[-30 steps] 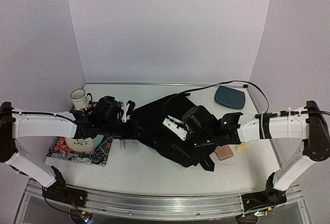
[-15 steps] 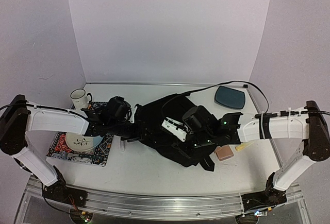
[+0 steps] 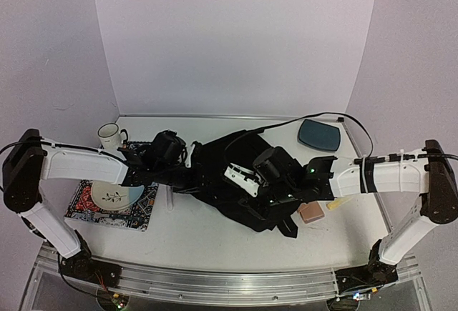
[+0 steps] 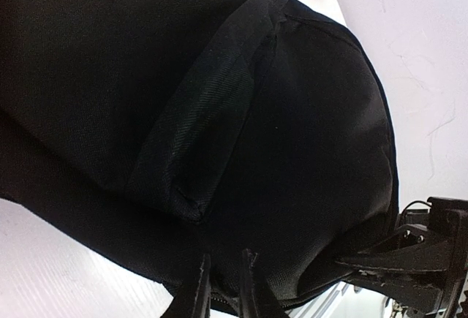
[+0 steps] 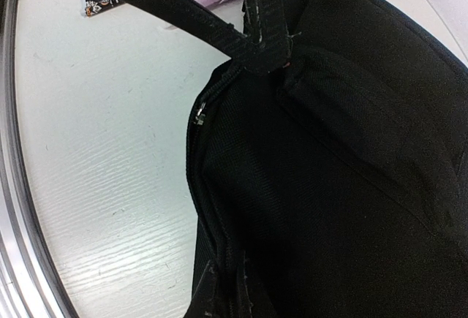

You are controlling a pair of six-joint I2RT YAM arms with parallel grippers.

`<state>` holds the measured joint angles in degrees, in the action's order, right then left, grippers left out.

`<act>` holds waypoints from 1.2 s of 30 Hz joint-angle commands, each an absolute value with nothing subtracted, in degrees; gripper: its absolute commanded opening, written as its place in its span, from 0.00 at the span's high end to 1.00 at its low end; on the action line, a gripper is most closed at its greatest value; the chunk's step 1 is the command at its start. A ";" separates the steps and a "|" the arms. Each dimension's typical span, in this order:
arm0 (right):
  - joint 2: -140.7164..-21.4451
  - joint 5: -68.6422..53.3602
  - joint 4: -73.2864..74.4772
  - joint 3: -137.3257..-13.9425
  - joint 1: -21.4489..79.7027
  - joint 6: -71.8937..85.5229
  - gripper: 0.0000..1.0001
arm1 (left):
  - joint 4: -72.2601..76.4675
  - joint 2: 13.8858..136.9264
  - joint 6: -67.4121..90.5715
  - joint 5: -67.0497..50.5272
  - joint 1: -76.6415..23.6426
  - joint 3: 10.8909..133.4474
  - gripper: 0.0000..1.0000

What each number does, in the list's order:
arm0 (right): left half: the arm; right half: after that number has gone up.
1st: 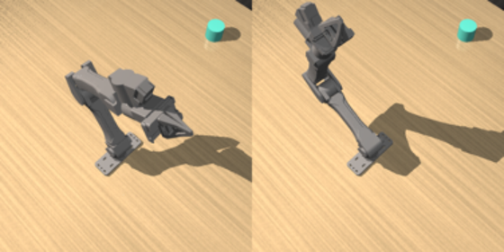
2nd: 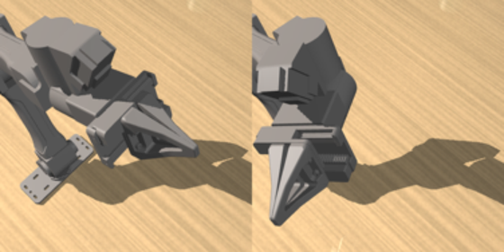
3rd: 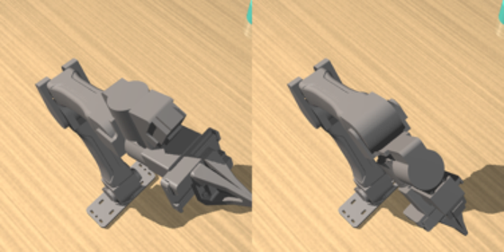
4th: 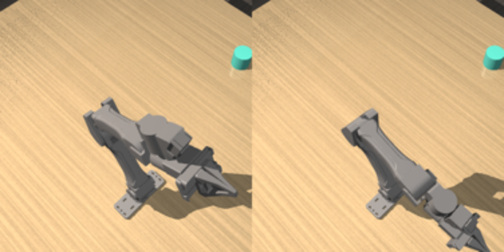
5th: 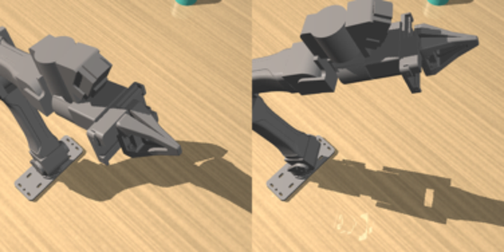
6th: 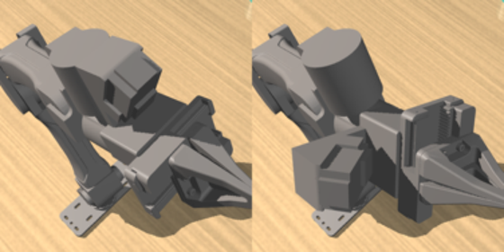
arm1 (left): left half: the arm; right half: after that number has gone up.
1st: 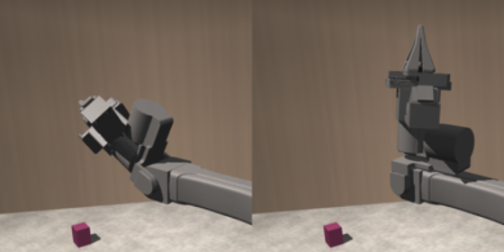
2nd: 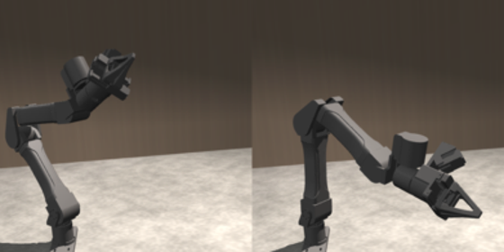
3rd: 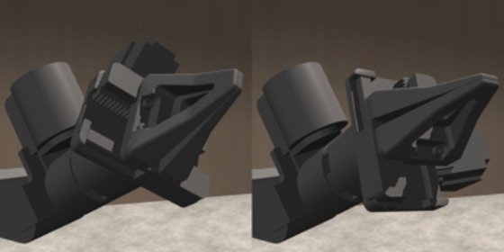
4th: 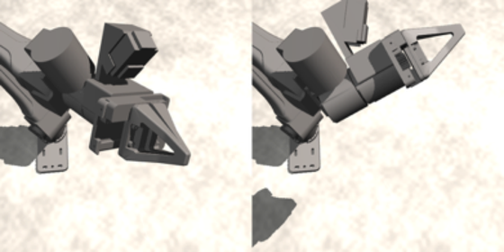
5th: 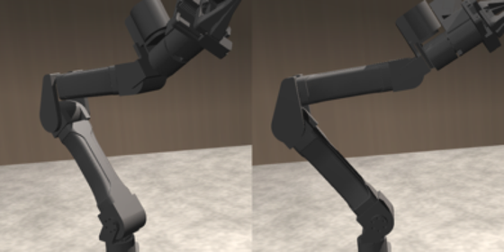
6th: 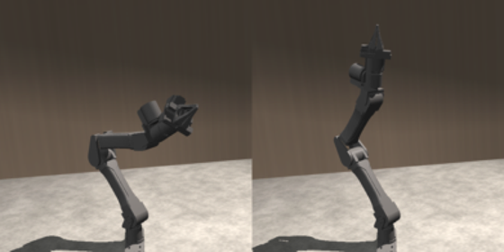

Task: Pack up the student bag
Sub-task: Zip the largest pocket of the bag in the student bag.

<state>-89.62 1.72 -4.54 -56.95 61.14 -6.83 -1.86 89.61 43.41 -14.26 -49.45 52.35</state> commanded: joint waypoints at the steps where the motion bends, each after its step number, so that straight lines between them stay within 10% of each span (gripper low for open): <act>1: -88.15 1.71 -3.05 -56.93 60.87 -7.11 0.99 | -0.24 90.30 43.33 -14.94 -49.57 54.74 0.96; 17: -84.19 1.57 -2.38 -55.45 60.83 -7.29 1.00 | -8.76 87.42 36.86 1.73 -41.86 55.63 1.00; 23: -87.86 0.97 -2.58 -62.40 60.84 -6.38 0.99 | -9.09 85.15 33.94 0.21 -41.76 58.40 0.73; 36: -89.49 10.77 2.32 -69.67 54.03 3.90 0.34 | -14.23 78.86 35.25 2.03 -44.49 54.64 0.32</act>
